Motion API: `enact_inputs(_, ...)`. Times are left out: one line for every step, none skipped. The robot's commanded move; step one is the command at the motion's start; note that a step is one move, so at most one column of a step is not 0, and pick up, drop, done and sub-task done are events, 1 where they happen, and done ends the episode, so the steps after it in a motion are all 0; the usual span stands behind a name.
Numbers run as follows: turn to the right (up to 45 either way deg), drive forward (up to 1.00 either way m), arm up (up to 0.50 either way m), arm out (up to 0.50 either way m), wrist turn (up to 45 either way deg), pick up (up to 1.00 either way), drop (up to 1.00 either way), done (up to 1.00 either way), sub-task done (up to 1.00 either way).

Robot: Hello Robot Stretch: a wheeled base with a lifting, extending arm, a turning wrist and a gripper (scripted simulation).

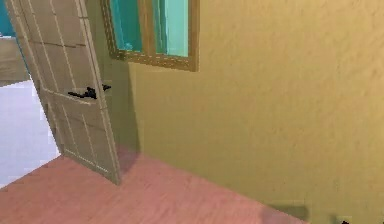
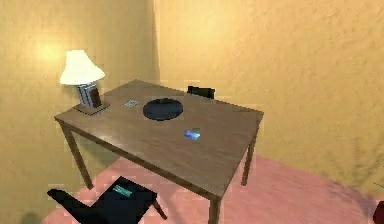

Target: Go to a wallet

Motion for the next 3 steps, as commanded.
enact_inputs(45.0, 0.00, 0.00, 0.00, 0.0, 0.00, 0.00, 0.00, 0.00)
enact_inputs(6.0, 0.00, 0.00, 0.00, 0.0, 0.00, 0.00, 0.00, 0.00)
enact_inputs(0.0, 0.05, 0.00, 0.00, 0.0, 0.00, 0.00, 0.00, 0.00)
